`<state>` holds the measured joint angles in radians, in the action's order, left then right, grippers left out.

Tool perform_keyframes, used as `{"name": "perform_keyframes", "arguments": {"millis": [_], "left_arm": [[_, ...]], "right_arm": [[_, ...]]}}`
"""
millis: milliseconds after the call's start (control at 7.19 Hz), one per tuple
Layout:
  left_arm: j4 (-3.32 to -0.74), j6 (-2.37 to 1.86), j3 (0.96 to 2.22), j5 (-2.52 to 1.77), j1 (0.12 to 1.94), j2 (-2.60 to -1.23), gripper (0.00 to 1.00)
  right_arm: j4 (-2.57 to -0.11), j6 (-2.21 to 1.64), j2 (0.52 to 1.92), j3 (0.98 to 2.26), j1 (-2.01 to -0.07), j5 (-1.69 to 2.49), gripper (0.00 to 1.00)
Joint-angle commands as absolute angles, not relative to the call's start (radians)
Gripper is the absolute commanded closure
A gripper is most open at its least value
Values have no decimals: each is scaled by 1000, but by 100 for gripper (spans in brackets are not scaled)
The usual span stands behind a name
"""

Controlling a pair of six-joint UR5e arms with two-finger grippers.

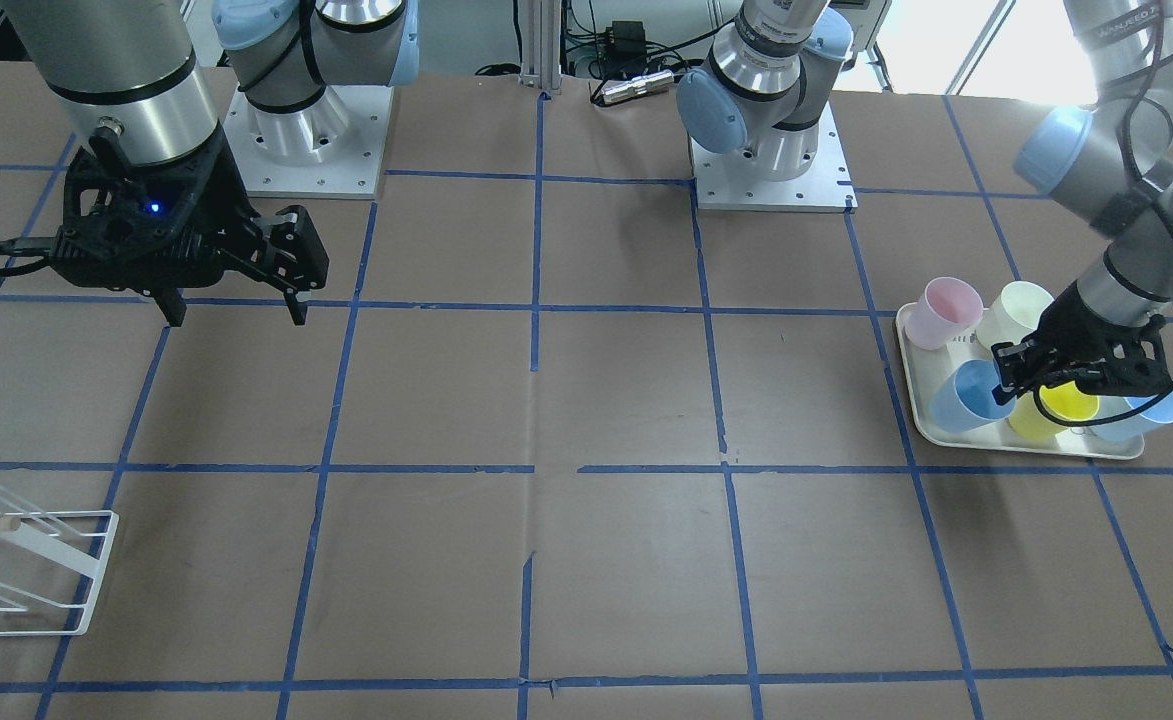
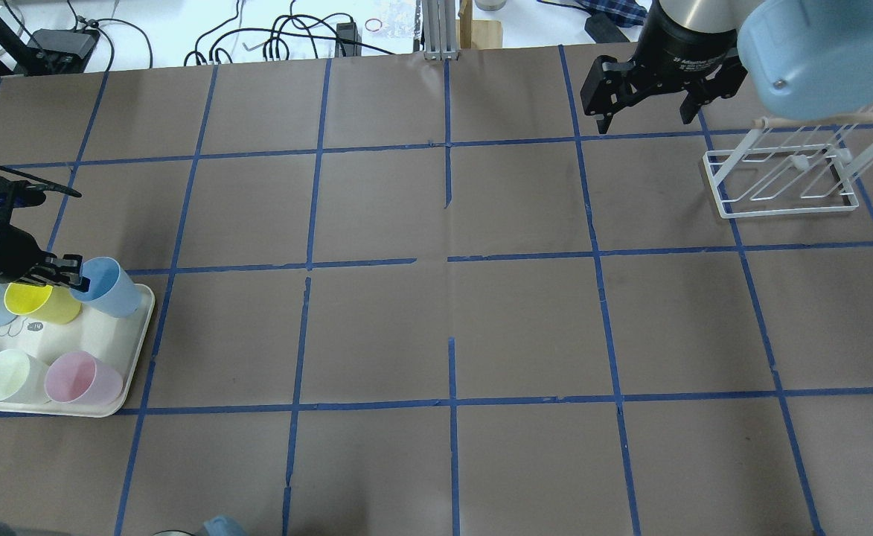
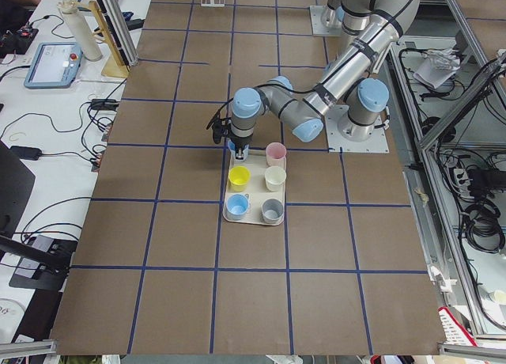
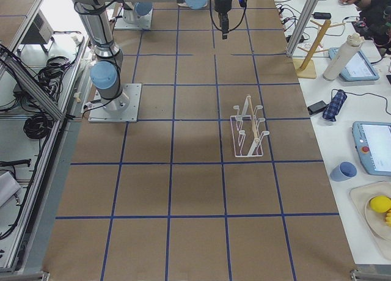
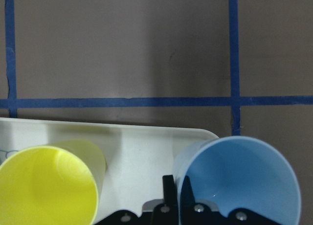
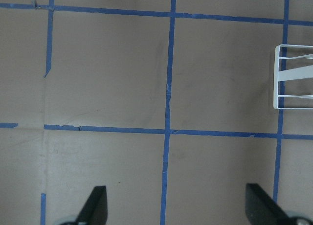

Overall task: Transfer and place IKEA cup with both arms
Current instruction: 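Lower the light blue cup upright onto the white tray with the left gripper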

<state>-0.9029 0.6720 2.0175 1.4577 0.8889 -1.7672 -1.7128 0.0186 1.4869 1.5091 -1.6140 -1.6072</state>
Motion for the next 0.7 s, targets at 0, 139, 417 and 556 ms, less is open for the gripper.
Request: {"name": "perform_keyframes", "arguments": {"millis": [0,139,417,556], "left_arm": [[-907,673,2016,1454,888,-1782,100],[-914,672,2019,1456,888,-1782,100],[-917,673,2020,1456,888,-1784,100],[-917,673,2020,1457,888,-1784,83]], "right_arm": [[-1689,18,1488,1499,-1615,-1608,0],[-1689,18,1486,1499,-1615,-1608,0],[-1689,18,1485,1500,-1617,-1605,0],[-1689,18,1485,1500,-1617,-1603,0]]}}
